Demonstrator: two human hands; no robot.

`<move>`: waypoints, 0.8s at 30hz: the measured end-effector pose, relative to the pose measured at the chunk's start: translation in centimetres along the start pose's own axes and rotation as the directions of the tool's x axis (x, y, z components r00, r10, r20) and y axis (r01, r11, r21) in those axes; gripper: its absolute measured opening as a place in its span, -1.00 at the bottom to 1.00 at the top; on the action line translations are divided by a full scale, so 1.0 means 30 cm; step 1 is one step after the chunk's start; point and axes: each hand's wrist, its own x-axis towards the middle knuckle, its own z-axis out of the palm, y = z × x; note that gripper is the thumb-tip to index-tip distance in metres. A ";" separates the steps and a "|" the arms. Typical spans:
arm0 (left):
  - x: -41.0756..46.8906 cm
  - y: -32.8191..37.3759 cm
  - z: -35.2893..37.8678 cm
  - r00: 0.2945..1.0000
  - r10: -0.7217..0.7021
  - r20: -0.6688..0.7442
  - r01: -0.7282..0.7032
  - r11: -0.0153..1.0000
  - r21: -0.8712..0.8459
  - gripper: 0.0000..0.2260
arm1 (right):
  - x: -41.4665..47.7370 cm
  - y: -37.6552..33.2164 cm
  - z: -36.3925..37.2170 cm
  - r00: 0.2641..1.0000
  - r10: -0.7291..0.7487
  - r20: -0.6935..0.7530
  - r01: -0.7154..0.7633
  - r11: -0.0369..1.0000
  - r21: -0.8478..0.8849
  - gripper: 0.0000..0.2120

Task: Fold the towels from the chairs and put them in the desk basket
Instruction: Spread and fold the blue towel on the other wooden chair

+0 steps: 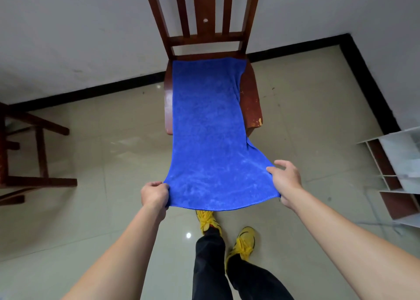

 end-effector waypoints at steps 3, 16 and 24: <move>0.025 0.073 0.021 0.997 0.064 0.041 -0.060 0.995 -0.078 -0.84 | 0.053 -0.059 0.033 0.999 0.003 0.041 -0.005 0.999 0.051 -0.80; 0.291 0.599 0.128 0.952 0.301 0.049 -0.301 0.954 -0.014 -0.80 | 0.320 -0.440 0.246 0.998 -0.067 0.017 0.066 0.994 0.087 -0.91; 0.478 0.722 0.334 0.925 0.372 0.082 -0.380 0.893 0.241 -0.79 | 0.545 -0.490 0.390 0.988 -0.110 0.111 0.128 0.976 -0.175 -0.79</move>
